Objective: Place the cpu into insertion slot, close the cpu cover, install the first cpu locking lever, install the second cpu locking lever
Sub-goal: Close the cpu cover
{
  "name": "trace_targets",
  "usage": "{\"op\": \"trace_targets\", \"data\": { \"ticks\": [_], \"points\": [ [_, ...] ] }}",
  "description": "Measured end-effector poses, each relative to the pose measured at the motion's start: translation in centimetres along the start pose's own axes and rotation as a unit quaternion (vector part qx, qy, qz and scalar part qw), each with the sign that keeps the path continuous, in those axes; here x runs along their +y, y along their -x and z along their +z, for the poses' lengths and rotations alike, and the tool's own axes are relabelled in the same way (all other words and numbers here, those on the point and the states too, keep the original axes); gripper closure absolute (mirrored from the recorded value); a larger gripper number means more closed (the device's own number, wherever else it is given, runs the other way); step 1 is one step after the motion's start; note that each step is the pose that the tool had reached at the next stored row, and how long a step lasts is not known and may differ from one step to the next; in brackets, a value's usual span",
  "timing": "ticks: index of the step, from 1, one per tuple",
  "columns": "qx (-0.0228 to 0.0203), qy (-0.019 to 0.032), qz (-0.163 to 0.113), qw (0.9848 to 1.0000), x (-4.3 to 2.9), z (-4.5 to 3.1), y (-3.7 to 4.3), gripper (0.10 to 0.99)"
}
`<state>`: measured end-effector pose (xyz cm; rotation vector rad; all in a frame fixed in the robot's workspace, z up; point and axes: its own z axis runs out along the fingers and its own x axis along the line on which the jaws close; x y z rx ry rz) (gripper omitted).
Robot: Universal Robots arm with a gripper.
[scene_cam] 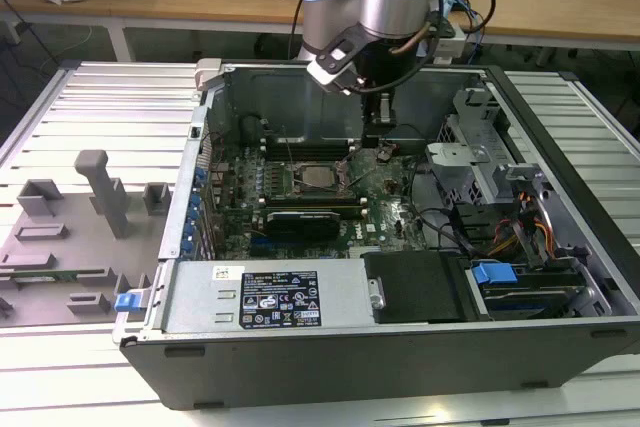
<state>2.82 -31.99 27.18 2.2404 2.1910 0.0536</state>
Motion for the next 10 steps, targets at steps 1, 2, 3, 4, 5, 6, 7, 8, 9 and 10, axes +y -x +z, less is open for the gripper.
{"op": "trace_targets", "data": {
  "ticks": [1, 2, 3, 4, 5, 6, 7, 8, 9, 10],
  "points": [
    [0.0000, -0.0001, 0.000, 1.0000, 0.42, 0.01, -0.01, 0.980],
    [0.0000, -0.0002, 0.000, 1.0000, 1.18, 0.04, -0.03, 0.980],
    [0.0000, -0.0003, 0.000, 1.0000, 1.54, 0.04, -0.03, 0.980],
    [0.0000, -0.0004, 0.000, 1.0000, 1.95, 0.06, -0.05, 0.980],
    [0.0001, -0.0007, 0.000, 1.0000, 2.05, 0.11, -0.05, 0.980],
    [-0.0001, -0.0010, 0.000, 1.0000, 2.06, 0.19, -0.04, 0.980],
    [-0.0004, -0.0022, 0.000, 1.0000, 2.08, 0.54, -0.04, 0.980],
    [-0.0005, -0.0034, 0.000, 1.0000, 2.12, 0.79, -0.04, 0.980],
    [-0.0006, -0.0041, 0.000, 1.0000, 2.18, 0.90, -0.03, 0.980],
    [-0.0006, -0.0047, 0.000, 1.0000, 2.27, 0.97, -0.04, 0.980]
  ]
}}
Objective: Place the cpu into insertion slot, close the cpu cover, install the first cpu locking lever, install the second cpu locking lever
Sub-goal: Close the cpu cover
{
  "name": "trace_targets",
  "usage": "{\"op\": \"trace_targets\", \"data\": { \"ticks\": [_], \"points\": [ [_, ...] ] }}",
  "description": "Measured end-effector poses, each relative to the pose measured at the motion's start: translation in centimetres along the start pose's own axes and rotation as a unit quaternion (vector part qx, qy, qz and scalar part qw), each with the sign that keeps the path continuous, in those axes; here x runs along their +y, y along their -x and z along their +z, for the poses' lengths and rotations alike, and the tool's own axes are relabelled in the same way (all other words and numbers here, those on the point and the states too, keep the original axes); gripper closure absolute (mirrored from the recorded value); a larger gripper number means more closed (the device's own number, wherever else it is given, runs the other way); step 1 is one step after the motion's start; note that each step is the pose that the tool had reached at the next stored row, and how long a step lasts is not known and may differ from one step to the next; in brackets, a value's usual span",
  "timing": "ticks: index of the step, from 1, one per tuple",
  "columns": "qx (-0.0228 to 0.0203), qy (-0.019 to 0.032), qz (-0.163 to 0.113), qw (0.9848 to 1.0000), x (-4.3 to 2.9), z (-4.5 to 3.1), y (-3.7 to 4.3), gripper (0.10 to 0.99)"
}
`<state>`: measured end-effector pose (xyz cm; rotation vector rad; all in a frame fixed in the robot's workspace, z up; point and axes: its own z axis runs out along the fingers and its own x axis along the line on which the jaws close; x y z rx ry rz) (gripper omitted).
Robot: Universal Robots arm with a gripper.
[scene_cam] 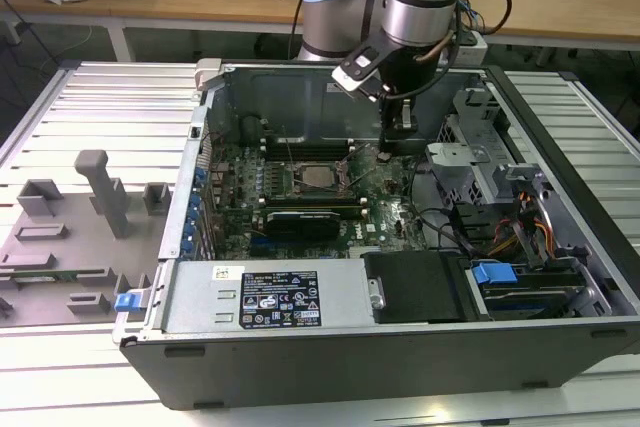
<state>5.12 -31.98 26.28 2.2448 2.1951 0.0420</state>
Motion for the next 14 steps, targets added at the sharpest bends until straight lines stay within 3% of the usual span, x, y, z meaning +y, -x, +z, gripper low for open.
{"op": "trace_targets", "data": {
  "ticks": [3, 7, 8, 9, 10, 14],
  "points": [
    [-0.0014, -0.0030, 0.000, 1.0000, 0.46, 0.72, -0.01, 0.980],
    [-0.0026, -0.0044, 0.000, 1.0000, 0.45, 1.56, 0.01, 0.980],
    [-0.0028, -0.0171, 0.000, 0.9998, 0.48, 1.59, 0.01, 0.980],
    [-0.0033, -0.0399, 0.001, 0.9992, 0.55, 1.61, 0.01, 0.980],
    [-0.0036, -0.0493, 0.001, 0.9988, 0.58, 1.61, 0.01, 0.980],
    [-0.0033, -0.0498, 0.001, 0.9988, 0.34, 1.62, 0.00, 0.980]
  ]
}}
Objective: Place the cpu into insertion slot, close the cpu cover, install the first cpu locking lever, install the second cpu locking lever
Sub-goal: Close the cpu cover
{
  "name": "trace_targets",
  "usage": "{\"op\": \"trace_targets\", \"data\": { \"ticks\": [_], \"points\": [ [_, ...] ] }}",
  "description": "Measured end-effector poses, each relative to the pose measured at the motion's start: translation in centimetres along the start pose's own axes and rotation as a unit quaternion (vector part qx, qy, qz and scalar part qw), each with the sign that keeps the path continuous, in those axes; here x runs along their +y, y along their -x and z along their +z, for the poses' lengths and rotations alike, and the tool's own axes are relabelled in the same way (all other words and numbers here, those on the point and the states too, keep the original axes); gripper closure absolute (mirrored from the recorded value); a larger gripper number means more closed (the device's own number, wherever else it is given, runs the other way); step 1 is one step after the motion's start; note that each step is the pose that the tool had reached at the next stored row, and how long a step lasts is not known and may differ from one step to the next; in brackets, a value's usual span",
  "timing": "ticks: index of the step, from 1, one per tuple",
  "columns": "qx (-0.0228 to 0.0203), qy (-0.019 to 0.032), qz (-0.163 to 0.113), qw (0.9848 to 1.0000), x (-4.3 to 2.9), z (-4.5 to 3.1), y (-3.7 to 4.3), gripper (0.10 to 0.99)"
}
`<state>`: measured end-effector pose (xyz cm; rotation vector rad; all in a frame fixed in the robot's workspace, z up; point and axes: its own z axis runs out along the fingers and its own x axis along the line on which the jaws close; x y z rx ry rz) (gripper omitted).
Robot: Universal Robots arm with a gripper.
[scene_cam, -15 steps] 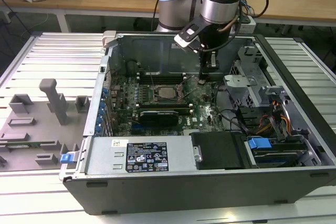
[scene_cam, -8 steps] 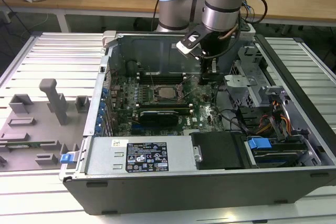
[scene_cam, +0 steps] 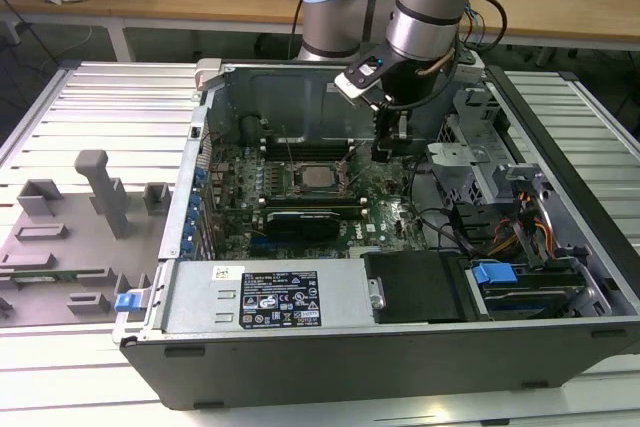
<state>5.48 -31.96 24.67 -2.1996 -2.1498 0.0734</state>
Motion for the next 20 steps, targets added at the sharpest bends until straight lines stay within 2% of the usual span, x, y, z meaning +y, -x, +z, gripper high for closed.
{"op": "trace_targets", "data": {
  "ticks": [2, 8, 12, 15, 17, 18, 20],
  "points": [
    [0.0000, 0.0004, 0.000, 1.0000, -1.33, 0.10, 0.04, 0.980],
    [0.0000, 0.0010, 0.000, 1.0000, -3.22, 0.25, 0.08, 0.980],
    [0.0000, 0.0010, 0.000, 1.0000, -3.97, 0.30, 0.10, 0.980],
    [0.0002, 0.0030, 0.000, 1.0000, -4.23, 0.33, 0.10, 0.980],
    [0.0004, 0.0091, 0.000, 1.0000, -4.46, 0.36, 0.10, 0.980],
    [0.0008, 0.0157, 0.000, 0.9999, -4.81, 0.42, 0.11, 0.980],
    [0.0012, 0.0213, 0.000, 0.9998, -5.35, 0.50, 0.13, 0.980]
  ]
}}
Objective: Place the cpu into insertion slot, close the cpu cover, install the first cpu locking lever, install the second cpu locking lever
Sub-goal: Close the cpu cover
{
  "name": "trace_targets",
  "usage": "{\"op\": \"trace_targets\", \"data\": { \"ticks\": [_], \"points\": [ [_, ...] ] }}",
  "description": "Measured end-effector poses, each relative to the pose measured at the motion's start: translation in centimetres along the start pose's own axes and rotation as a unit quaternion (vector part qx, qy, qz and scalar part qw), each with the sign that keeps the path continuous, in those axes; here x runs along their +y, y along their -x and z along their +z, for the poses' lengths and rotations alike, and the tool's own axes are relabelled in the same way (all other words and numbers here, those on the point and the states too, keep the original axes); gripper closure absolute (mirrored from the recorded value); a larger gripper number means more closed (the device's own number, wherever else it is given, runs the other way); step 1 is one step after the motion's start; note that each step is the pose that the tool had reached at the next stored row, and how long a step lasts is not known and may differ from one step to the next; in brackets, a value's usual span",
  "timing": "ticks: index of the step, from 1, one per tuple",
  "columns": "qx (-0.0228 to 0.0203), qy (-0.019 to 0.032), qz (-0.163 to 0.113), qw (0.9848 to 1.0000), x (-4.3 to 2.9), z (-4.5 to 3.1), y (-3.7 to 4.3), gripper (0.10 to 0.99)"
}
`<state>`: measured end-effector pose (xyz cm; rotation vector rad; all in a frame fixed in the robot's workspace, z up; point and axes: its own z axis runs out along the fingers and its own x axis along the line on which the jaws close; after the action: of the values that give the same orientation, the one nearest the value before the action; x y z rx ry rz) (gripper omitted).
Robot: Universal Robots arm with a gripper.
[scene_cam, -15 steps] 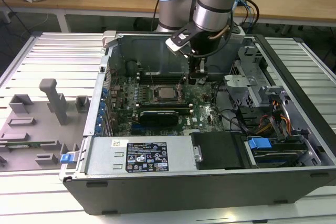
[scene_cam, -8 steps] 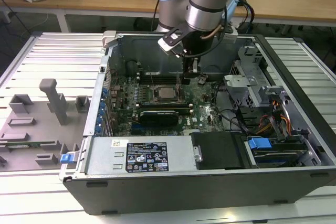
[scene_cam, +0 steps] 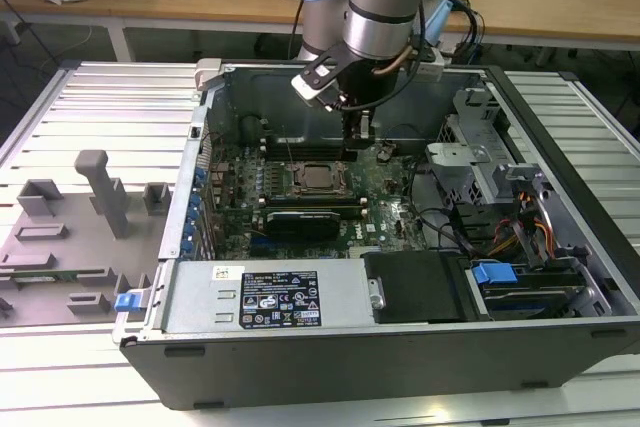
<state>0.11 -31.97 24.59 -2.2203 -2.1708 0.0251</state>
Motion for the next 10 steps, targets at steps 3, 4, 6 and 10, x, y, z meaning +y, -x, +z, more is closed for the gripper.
{"op": "trace_targets", "data": {
  "ticks": [3, 4, 6, 10],
  "points": [
    [0.0005, 0.0064, 0.000, 1.0000, -1.19, 0.13, 0.03, 0.980],
    [0.0011, 0.0105, 0.000, 0.9999, -1.86, 0.23, 0.05, 0.980],
    [0.0013, 0.0143, 0.000, 0.9999, -2.73, 0.65, 0.20, 0.980],
    [0.0013, 0.0153, 0.000, 0.9999, -3.93, 1.62, 0.51, 0.980]
  ]
}}
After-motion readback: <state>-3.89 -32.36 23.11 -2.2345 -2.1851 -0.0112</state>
